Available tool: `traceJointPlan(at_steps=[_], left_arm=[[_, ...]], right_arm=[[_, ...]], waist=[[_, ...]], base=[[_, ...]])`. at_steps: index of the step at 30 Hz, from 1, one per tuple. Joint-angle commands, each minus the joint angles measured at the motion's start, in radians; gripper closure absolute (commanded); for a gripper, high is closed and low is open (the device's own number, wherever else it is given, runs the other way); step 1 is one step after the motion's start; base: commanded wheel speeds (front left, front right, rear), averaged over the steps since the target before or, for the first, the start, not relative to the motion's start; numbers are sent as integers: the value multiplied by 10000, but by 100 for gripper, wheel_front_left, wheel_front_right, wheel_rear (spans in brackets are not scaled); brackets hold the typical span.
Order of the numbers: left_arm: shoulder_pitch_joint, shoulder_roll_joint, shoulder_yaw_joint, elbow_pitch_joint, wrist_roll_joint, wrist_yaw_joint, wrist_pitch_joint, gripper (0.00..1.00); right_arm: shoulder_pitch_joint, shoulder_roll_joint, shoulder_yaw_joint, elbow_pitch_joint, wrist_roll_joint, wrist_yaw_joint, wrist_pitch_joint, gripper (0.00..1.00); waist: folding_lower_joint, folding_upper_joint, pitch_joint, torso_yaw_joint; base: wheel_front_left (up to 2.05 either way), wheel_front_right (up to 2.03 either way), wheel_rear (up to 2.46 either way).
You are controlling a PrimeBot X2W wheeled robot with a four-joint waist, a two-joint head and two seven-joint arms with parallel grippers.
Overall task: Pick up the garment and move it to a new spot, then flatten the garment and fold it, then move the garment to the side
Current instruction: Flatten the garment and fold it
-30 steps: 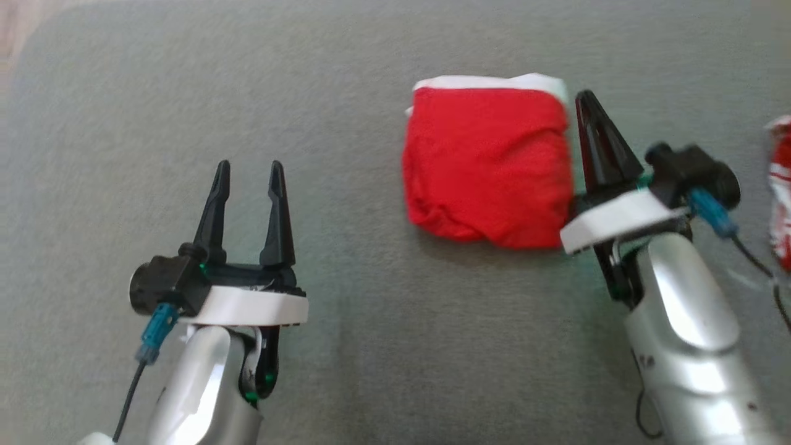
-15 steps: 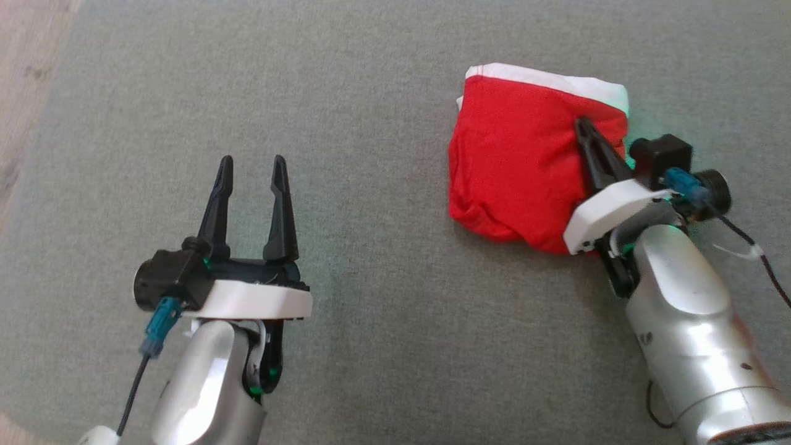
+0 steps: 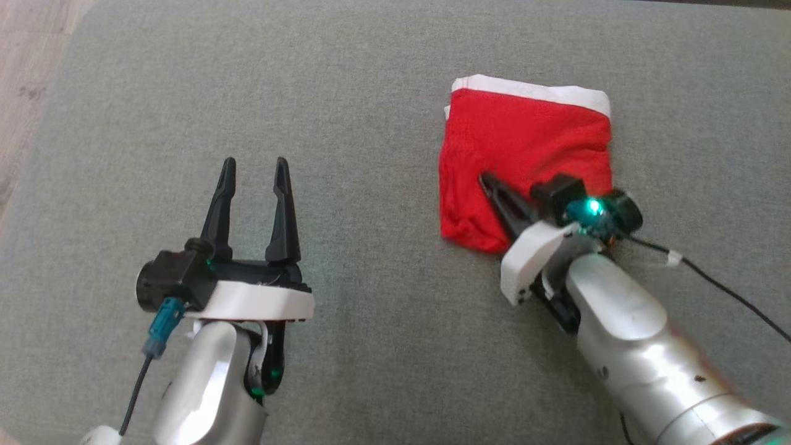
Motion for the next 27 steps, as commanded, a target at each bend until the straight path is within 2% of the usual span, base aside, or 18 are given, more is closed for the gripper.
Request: traceJointPlan(at_steps=[1, 6, 10, 17, 18, 24, 26, 27], left_arm=[[-194, 93, 222, -242, -11, 64, -51, 0], [-142, 93, 348, -132, 65, 75, -51, 0], [-7, 93, 511, -90, 208, 42, -51, 0], [249, 93, 767, -183, 342, -34, -51, 0], [249, 93, 767, -183, 342, -34, -51, 0], [652, 93, 1065, -237, 415, -60, -51, 0], [800, 93, 1095, -241, 463, -72, -51, 0], [891, 93, 1080, -192, 507, -75, -51, 0]], right_arm=[[88, 185, 370, 39, 165, -7, -2, 100], [-49, 186, 406, 316, 593, -7, -292, 100], [-152, 186, -509, 67, 283, -7, -555, 100], [973, 186, -3009, -2399, -517, -7, -584, 100], [973, 186, -3009, -2399, -517, -7, -584, 100], [2624, 186, -4082, -4331, -991, -7, -586, 100], [3212, 186, -4278, -4909, -1122, -7, -586, 0], [3515, 186, -4305, -5106, -1162, -7, -586, 0]], waist=[[0, 0, -6, -2], [0, 0, -161, -213], [0, 0, -425, -541], [0, 0, -954, -1202], [0, 0, -954, -1202], [0, 0, -1364, -1783], [0, 0, -1486, -1887], [0, 0, -1537, -1934]], base=[[0, 0, 0], [0, 0, 0], [0, 0, 0], [0, 0, 0], [0, 0, 0], [0, 0, 0], [0, 0, 0], [0, 0, 0]])
